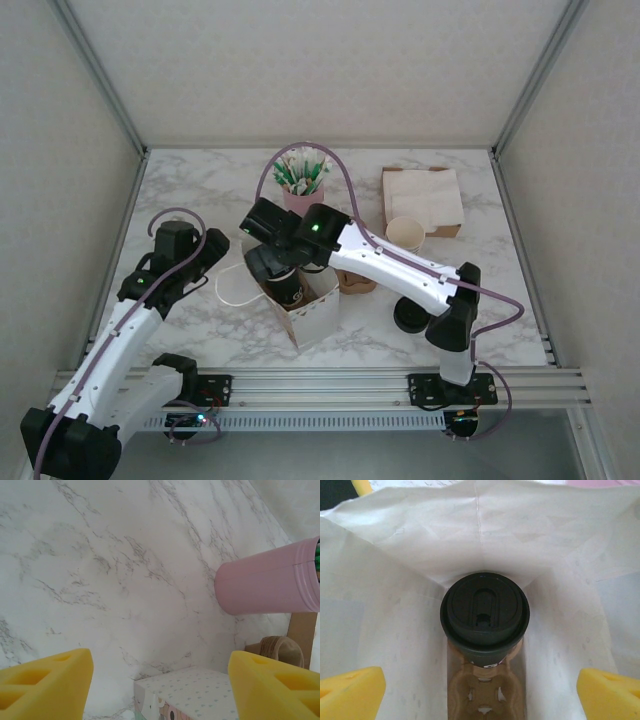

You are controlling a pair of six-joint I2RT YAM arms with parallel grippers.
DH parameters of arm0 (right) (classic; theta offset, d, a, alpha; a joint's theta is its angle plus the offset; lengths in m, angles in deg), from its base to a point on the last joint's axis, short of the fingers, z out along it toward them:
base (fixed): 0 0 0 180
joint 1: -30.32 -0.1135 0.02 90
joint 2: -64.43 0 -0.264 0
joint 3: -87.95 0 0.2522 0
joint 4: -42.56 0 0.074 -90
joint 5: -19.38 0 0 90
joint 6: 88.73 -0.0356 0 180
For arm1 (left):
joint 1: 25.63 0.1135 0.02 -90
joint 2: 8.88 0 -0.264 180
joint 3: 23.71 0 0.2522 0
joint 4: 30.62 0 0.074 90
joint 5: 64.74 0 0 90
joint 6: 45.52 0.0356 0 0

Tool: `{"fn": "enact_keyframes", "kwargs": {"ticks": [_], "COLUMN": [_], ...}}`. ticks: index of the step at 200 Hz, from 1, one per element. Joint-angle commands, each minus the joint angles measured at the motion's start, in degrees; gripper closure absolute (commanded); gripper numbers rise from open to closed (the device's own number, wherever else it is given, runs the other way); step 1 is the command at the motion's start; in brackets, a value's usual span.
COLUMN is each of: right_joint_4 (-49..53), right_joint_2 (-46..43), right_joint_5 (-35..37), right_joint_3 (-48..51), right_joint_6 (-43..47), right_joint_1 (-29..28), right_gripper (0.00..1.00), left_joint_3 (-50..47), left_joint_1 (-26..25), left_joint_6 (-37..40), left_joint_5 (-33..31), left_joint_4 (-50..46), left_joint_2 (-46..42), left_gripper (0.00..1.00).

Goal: Pack the takeout coffee

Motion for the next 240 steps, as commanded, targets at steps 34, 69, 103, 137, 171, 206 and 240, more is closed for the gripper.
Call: {"fn": "enact_keyframes", "kwargs": {"ticks": [34, 69, 103, 137, 171, 206, 240], "right_joint_4": [2.06, 1.93, 1.99, 1.84, -0.01, -4.88, -8.79], "right_joint_2": [-4.36, -6.95, -8.21, -8.12, -7.12, -6.41, -4.94], "right_joint_5": [1.92, 2.27, 3.09, 5.6, 9.8, 8.2, 3.34], "right_joint_3": [-3.16, -4.17, -6.09, -9.93, -15.0, -16.54, -14.43], "right_joint_6": [1.29, 2.86, 4.19, 6.72, 10.92, 13.19, 12.05], "right_joint_1": [-0.61, -0.61, -0.57, -0.44, 2.59, 9.78, 19.41], "right_gripper": [0.02, 0.04, 0.06, 0.22, 0.35, 0.4, 0.42], "left_joint_3": [2.24, 2.65, 3.11, 3.47, 4.16, 5.44, 5.84], "left_joint_1": [-0.7, -0.7, -0.7, -0.7, -0.71, -0.8, -0.79], "left_joint_6": [0.89, 1.15, 1.51, 1.92, 2.69, 3.73, 4.21], "left_joint_5": [-1.16, -1.23, -1.46, -1.67, -2.12, -2.52, -2.42], "left_joint_4": [-0.85, -0.63, -0.99, -1.24, -2.06, -2.97, -3.09], "left_joint_2": [-0.41, -0.31, -0.3, -0.38, -0.48, -0.56, -0.21], "left_gripper": [0.28, 0.27, 0.27, 0.27, 0.28, 0.33, 0.37]}}
